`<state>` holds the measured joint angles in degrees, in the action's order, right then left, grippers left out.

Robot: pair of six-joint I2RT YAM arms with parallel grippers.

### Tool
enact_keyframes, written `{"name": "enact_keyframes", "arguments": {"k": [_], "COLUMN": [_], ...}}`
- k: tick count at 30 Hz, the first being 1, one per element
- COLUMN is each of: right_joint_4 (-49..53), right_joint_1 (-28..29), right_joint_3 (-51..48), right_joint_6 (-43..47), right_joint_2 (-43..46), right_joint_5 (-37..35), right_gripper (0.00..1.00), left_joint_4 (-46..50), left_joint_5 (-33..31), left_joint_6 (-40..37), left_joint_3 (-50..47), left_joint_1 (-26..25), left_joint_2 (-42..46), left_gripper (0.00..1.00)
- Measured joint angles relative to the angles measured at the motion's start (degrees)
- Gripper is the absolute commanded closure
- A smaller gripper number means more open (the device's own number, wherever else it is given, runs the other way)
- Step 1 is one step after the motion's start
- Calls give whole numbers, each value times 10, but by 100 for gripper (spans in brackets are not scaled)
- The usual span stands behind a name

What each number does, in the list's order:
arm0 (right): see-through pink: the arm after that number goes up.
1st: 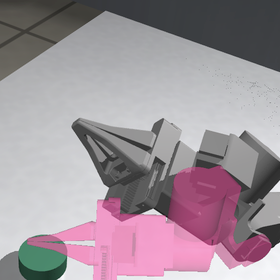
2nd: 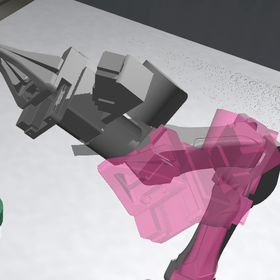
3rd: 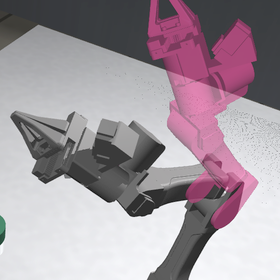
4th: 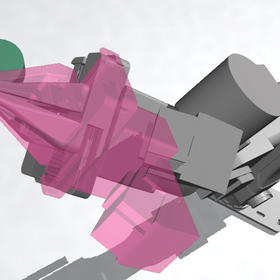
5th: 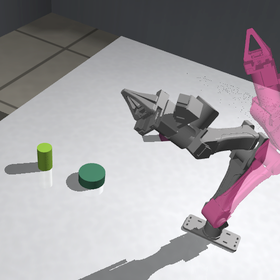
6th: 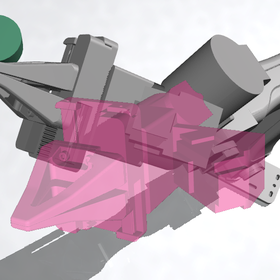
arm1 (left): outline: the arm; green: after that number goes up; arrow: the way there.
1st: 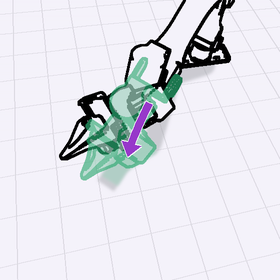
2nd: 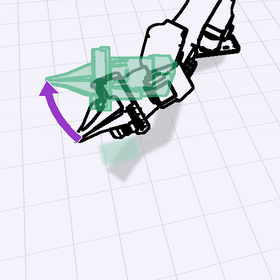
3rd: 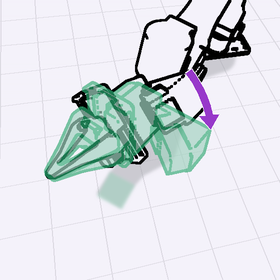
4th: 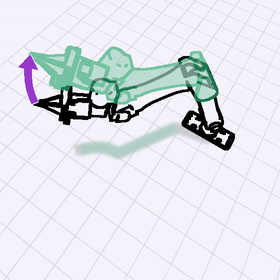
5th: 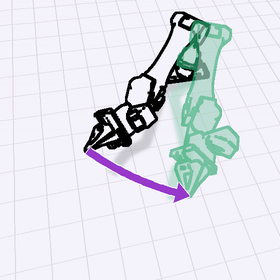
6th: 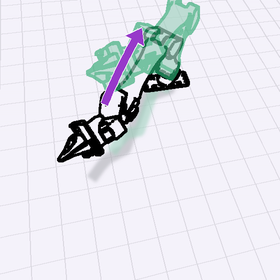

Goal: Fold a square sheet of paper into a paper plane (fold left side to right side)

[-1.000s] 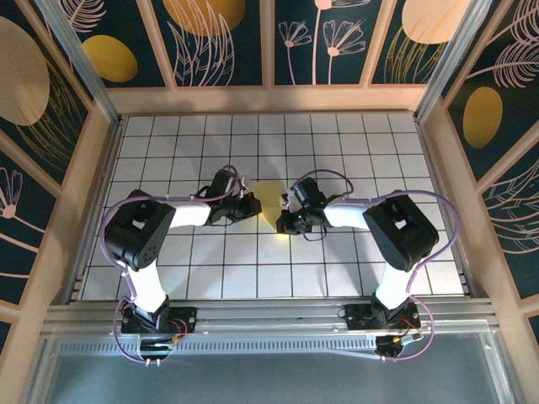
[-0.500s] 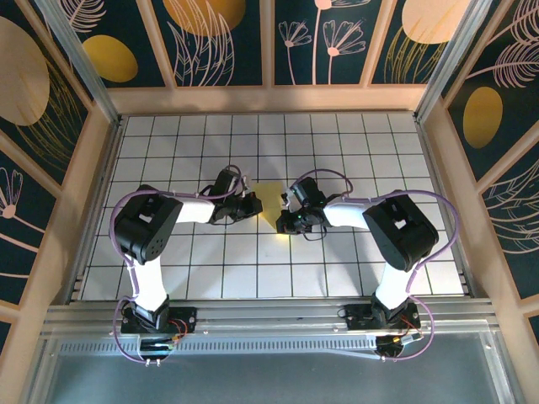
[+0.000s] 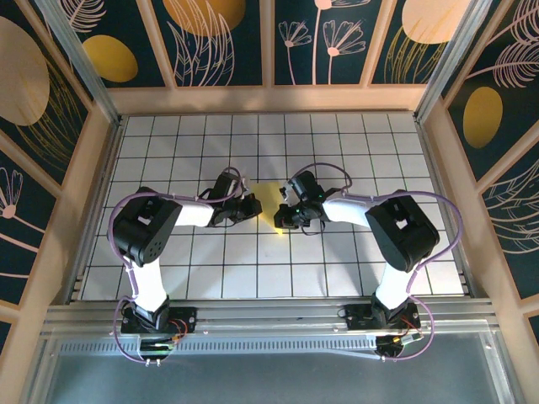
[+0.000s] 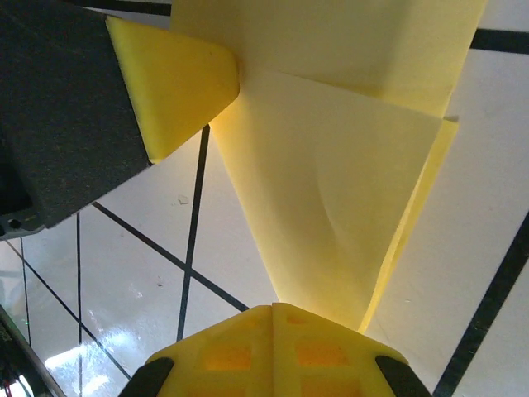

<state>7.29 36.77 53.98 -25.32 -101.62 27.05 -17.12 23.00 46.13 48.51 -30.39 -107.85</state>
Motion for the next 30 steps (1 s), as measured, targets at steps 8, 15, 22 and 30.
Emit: {"name": "enact_keyframes", "arguments": {"k": [8,15,22,30], "right_joint_4": [-25,-39,-38,-39], "right_joint_1": [12,16,16,16], "right_joint_3": [32,51,56,51], "right_joint_6": [-15,-21,-21,-18], "right_joint_2": [-38,-67,-80,-77], "right_joint_5": [0,0,-1,-3], "right_gripper": [100,100,100,100], "left_joint_4": [0,0,2,15], "left_joint_5": [-1,-1,-7,-15], "left_joint_6": [0,4,6,6], "left_joint_3": [0,0,0,7], "left_joint_1": [0,0,0,-2], "left_joint_2": [0,0,0,0], "left_gripper": [100,100,100,100]}}
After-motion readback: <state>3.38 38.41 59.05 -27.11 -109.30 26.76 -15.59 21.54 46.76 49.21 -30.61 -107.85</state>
